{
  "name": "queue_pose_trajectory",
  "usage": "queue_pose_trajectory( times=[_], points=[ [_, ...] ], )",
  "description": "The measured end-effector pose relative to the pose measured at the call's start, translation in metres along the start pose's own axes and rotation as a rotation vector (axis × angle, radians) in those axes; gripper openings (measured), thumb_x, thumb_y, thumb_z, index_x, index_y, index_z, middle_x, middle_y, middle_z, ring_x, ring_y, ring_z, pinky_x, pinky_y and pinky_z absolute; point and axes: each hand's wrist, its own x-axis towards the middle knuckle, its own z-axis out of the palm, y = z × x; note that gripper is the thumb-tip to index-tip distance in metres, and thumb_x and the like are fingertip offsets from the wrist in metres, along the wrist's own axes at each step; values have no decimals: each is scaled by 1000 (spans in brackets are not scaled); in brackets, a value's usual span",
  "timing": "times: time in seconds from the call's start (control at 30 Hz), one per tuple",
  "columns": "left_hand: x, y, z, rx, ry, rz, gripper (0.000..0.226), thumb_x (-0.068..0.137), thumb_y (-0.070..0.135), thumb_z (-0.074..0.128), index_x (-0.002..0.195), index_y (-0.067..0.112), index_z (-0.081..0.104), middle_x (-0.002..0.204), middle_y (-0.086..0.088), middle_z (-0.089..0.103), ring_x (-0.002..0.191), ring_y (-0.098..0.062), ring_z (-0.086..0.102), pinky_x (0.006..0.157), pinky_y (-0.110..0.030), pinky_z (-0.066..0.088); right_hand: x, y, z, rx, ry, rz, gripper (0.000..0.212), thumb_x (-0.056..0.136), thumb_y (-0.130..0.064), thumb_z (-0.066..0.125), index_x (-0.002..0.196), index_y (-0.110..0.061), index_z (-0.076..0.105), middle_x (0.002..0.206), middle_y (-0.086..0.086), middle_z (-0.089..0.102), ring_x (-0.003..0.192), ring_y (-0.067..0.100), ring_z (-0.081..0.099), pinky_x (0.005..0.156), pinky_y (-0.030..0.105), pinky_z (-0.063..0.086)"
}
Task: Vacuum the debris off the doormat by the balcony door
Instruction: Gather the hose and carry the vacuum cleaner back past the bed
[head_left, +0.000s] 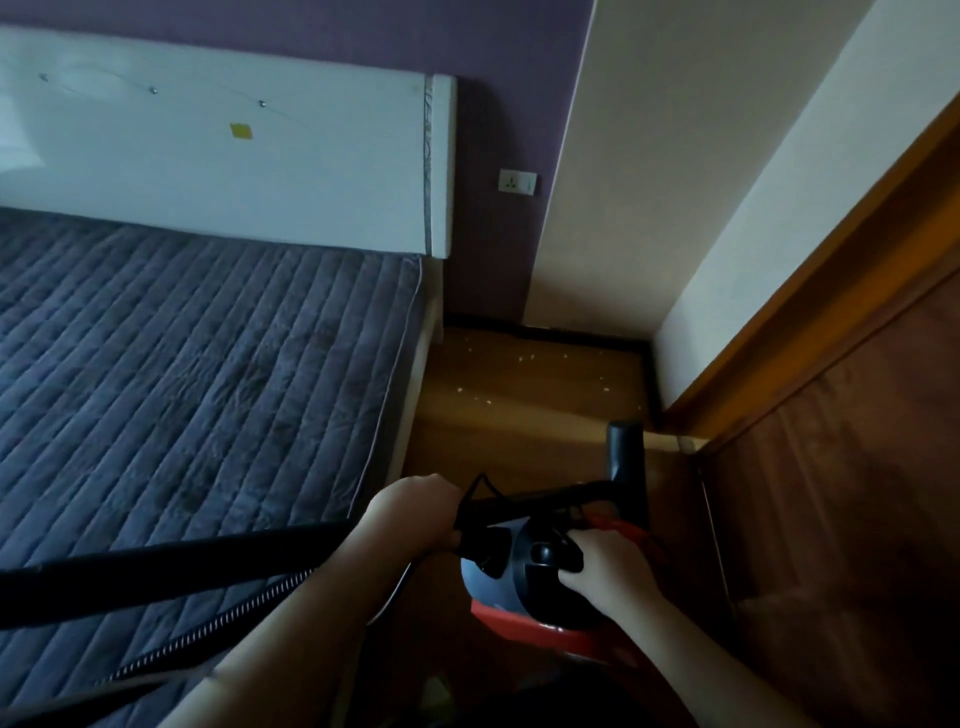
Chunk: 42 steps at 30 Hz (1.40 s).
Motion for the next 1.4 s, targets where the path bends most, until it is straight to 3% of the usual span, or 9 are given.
queue_pose_trajectory(
  times=[0.3,0.4,0.67,0.97,1.1,1.27,1.4],
  points=[
    [129,-49,-75,-16,-85,-22,17,86,35,64,96,20,60,89,4,61,86,-14,65,84,-34,56,136,10,-43,-19,32,-13,26,82,-39,64,106,-27,67,101,-7,70,94,10,65,76,20,47],
    [180,-63,-108,11,-71,-29,16,84,36,65,85,23,55,83,5,60,80,-14,65,82,-37,57,195,22,-59,-4,44,-18,23,82,-39,64,101,-27,67,96,-6,70,90,10,66,72,20,47],
    [286,-80,-209,54,-57,-55,24,80,36,69,97,21,61,88,2,59,84,-17,64,81,-37,56,329,39,-111,48,5,-39,18,84,-38,62,96,-25,62,89,-9,65,83,9,63,65,19,47],
    [374,-115,-295,68,-83,-105,20,81,30,67,81,19,50,75,4,51,71,-17,58,74,-35,56,450,37,-161,79,-15,-75,12,83,-32,65,79,-27,55,81,-11,61,74,5,59,67,18,50],
    [427,-147,-319,69,-102,-89,22,82,32,68,86,15,55,84,0,58,75,-17,63,74,-35,57,511,28,-170,90,-20,-41,8,84,-32,63,88,-25,62,86,-11,64,80,6,62,74,23,54],
    [494,-192,-344,63,-96,-18,26,83,30,68,103,17,62,92,-2,59,86,-20,63,76,-35,54,584,4,-172,90,-85,0,33,83,-35,61,114,-23,62,112,-9,62,104,12,62,87,25,51],
    [542,-219,-362,87,-126,7,25,84,28,65,105,14,63,96,-4,63,89,-23,65,79,-37,55,633,-13,-167,145,-136,73,37,82,-34,60,118,-26,56,116,-9,59,105,11,60,88,24,51]
  ],
)
